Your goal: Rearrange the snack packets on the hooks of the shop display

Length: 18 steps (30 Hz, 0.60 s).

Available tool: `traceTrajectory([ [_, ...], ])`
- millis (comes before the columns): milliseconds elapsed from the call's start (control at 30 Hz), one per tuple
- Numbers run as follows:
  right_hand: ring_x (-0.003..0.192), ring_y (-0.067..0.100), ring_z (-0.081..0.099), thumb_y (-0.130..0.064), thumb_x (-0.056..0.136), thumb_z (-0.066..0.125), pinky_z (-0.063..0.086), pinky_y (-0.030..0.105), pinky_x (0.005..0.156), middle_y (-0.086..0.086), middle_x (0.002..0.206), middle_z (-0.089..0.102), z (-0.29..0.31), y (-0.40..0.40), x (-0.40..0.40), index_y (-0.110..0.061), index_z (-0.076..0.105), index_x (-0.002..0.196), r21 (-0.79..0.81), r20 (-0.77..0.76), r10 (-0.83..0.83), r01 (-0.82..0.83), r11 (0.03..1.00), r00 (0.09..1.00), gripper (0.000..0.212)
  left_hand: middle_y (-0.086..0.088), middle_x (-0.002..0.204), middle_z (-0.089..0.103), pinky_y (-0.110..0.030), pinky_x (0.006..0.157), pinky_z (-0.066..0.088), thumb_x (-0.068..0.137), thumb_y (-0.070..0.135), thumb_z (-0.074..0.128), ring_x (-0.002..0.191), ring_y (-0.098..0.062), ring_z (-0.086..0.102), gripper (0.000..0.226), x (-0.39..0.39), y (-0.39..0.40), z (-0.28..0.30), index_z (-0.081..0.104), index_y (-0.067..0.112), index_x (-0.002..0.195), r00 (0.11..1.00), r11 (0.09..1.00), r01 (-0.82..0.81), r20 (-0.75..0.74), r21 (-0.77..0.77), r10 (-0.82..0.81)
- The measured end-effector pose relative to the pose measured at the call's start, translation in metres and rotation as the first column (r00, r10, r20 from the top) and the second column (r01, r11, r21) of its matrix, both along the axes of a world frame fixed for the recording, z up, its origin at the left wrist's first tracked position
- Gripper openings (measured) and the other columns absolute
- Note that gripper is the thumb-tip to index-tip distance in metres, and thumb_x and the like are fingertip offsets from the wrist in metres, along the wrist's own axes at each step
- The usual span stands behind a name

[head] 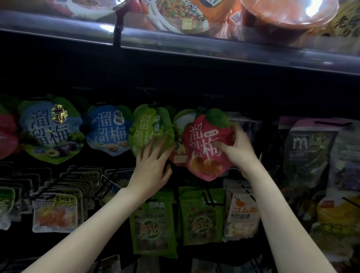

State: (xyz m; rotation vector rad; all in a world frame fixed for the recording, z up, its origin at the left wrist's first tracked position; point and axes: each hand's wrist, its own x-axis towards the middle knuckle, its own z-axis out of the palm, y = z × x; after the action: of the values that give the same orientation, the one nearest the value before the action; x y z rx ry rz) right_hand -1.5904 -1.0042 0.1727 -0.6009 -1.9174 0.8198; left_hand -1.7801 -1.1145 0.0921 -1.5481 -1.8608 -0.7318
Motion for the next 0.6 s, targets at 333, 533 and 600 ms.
traceTrajectory([
  [333,0.092,0.004,0.062,-0.014,0.082,0.070,0.054,0.026,0.082,-0.013,0.099,0.060,0.012,-0.022,0.022,-0.022,0.048,0.114,0.298,0.048,0.120,-0.129,0.946,0.992,0.039,-0.004,0.143,0.039,-0.040,0.107,0.029,0.092,0.031,0.031,0.132,-0.017,0.033,0.048,0.006,-0.005,0.008,0.045,0.014,0.134,0.925,0.941,0.137,0.300,0.308,-0.233],
  [533,0.094,-0.001,0.056,-0.011,0.082,0.070,0.045,0.005,0.080,-0.007,0.102,0.059,-0.013,-0.054,-0.045,-0.018,0.048,0.124,0.438,0.025,0.213,-0.202,0.876,0.977,0.047,0.004,0.129,0.043,-0.012,0.104,0.027,0.095,0.025,0.037,0.123,-0.003,0.036,0.039,-0.015,-0.047,0.018,0.042,0.016,0.132,0.889,0.855,0.159,0.306,0.493,-0.342],
  [600,0.094,-0.004,0.057,-0.011,0.082,0.070,0.047,0.008,0.081,-0.015,0.103,0.057,-0.013,-0.067,-0.074,-0.027,0.044,0.124,0.398,0.027,0.296,-0.282,0.873,0.955,0.051,0.008,0.130,0.039,-0.011,0.104,0.026,0.094,0.033,0.038,0.125,-0.001,0.035,0.041,-0.030,-0.065,0.020,0.035,0.025,0.135,0.910,0.878,0.147,0.285,0.457,-0.301],
])
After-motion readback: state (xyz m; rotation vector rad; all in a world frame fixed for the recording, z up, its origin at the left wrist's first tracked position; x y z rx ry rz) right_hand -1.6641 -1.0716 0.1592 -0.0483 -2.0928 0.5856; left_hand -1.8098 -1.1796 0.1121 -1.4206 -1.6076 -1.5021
